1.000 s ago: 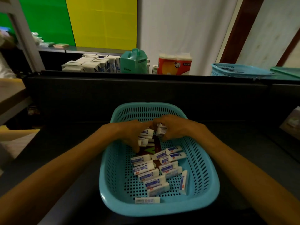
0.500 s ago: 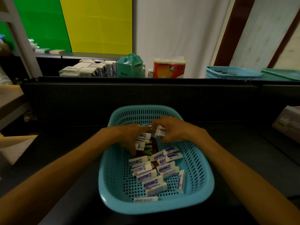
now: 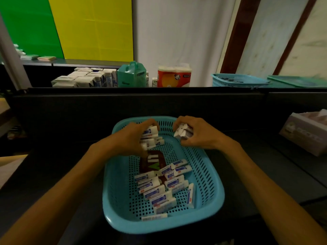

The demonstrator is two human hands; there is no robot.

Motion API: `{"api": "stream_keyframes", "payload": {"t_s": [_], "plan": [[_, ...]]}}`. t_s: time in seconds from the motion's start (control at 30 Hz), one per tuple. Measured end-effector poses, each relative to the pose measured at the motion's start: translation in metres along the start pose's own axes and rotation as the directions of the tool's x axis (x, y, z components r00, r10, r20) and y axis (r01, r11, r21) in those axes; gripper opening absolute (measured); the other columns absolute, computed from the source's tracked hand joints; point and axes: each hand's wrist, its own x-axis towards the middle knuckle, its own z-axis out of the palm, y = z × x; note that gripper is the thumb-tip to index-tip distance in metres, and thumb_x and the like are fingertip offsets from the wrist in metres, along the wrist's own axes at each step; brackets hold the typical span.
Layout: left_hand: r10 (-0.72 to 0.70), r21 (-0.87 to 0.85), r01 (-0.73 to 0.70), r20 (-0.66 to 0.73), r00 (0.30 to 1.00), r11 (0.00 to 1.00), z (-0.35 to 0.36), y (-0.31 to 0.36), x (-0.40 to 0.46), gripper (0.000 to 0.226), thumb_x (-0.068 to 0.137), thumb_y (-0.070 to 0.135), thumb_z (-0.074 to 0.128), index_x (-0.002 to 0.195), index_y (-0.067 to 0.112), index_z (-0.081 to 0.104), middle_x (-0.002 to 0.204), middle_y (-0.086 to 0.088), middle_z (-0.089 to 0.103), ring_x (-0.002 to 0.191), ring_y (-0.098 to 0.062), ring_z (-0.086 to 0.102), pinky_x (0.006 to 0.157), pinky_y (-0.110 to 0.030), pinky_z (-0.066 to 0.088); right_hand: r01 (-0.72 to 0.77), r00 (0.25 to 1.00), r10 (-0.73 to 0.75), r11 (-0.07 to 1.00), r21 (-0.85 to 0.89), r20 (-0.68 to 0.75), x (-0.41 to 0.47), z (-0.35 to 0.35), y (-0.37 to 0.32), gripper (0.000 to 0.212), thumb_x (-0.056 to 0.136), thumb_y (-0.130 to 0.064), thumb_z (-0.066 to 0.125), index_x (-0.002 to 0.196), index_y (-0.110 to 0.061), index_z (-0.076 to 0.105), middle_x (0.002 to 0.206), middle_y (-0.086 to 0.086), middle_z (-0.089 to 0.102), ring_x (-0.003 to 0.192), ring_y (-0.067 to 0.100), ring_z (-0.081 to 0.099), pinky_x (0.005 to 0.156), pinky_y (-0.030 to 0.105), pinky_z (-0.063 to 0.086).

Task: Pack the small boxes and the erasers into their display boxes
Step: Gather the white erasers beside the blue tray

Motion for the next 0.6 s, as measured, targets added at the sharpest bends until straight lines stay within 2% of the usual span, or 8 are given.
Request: {"api": "stream_keyframes", "payload": {"t_s": [0.13, 0.23, 0.43, 0.6], "plan": [[0.072, -0.021, -0.073, -0.046, 0.996, 0.997, -0.002, 0.022, 0.001, 0.076, 0.062, 0.015, 0.083, 0.115, 0.042, 0.036, 0.095, 0.01, 0.058, 0.079, -0.003, 0.06, 0.058, -0.02, 0.054, 0.024, 0.997, -0.023, 1.0, 0.007, -0.075, -0.027, -0.015, 0.003, 0.039, 0.074, -0.013, 0.074, 0.104, -0.03, 0.056, 0.107, -0.009, 0.055, 0.094, 0.002, 0.057, 0.075, 0.019, 0.049], [0.125, -0.068, -0.13, -0.068, 0.99, 0.989, -0.004, 0.048, -0.001, 0.074, 0.063, 0.01, 0.082, 0.115, 0.04, 0.038, 0.093, 0.009, 0.06, 0.078, -0.006, 0.064, 0.059, -0.024, 0.058, 0.043, 0.988, -0.04, 0.999, 0.012, -0.151, -0.054, -0.03, 0.005, 0.036, 0.072, -0.02, 0.074, 0.103, -0.029, 0.058, 0.102, -0.007, 0.056, 0.088, 0.006, 0.057, 0.076, 0.019, 0.049], [0.222, -0.053, -0.226, -0.074, 0.972, 0.973, 0.008, 0.114, 0.01, 0.076, 0.064, 0.01, 0.081, 0.118, 0.042, 0.038, 0.088, 0.013, 0.058, 0.077, 0.009, 0.061, 0.054, -0.013, 0.049, 0.002, 0.975, -0.003, 1.0, -0.006, -0.223, -0.116, -0.059, 0.034, 0.04, 0.072, -0.012, 0.075, 0.104, -0.029, 0.058, 0.102, -0.006, 0.056, 0.09, 0.008, 0.058, 0.079, 0.022, 0.05], [0.279, -0.013, -0.28, -0.042, 0.959, 0.96, 0.041, 0.191, 0.033, 0.077, 0.065, 0.012, 0.081, 0.119, 0.043, 0.036, 0.095, 0.012, 0.054, 0.084, -0.002, 0.059, 0.066, -0.019, 0.051, -0.057, 0.964, 0.056, 0.998, 0.006, -0.261, -0.188, -0.091, 0.082, 0.037, 0.073, -0.01, 0.072, 0.101, -0.029, 0.059, 0.1, -0.004, 0.057, 0.087, 0.01, 0.058, 0.077, 0.025, 0.049]]}}
